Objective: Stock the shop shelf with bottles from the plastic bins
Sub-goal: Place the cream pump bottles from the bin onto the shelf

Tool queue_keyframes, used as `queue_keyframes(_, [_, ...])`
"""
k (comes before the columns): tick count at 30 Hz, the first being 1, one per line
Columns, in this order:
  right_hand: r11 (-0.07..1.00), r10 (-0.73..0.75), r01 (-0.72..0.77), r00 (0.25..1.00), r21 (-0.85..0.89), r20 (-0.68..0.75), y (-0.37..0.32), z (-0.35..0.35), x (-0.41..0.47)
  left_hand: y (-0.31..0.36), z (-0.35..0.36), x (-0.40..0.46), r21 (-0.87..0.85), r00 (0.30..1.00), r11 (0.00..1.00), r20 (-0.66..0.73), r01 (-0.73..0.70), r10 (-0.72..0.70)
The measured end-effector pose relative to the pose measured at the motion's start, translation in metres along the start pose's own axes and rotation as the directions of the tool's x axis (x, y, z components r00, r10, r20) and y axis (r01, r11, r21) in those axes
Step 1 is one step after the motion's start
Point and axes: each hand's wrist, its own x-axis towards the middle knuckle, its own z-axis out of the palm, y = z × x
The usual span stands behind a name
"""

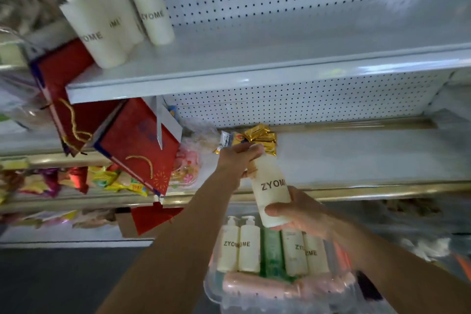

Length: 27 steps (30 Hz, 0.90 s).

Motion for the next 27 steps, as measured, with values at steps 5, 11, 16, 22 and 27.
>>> queue_keyframes(5, [0.973,-0.145,0.126,0.985,-0.194,-0.089,-0.035,0.013,-0.014,0.048,-0.012,-0.023,0.002,0.991,0.992,-0.050,-0.124,0.124])
queue_keyframes(11, [0.923,-0.335,0.308,0.938,-0.229,-0.089,-0.085,0.034,-0.029,0.106,-0.032,-0.050,0.027,0.945,0.950,-0.098,-0.310,0.311])
queue_keyframes(16, [0.864,-0.441,0.392,0.892,-0.315,-0.099,-0.131,0.060,-0.031,0.154,-0.061,-0.062,0.021,0.909,0.917,-0.123,-0.398,0.398])
queue_keyframes(22, [0.799,-0.539,0.472,0.836,-0.371,-0.097,-0.186,0.093,-0.018,0.215,-0.098,-0.060,0.084,0.871,0.877,-0.109,-0.472,0.479])
queue_keyframes(27, [0.734,-0.610,0.538,0.791,-0.415,-0.054,-0.238,0.118,0.001,0.262,-0.131,-0.053,0.129,0.827,0.831,-0.099,-0.541,0.554])
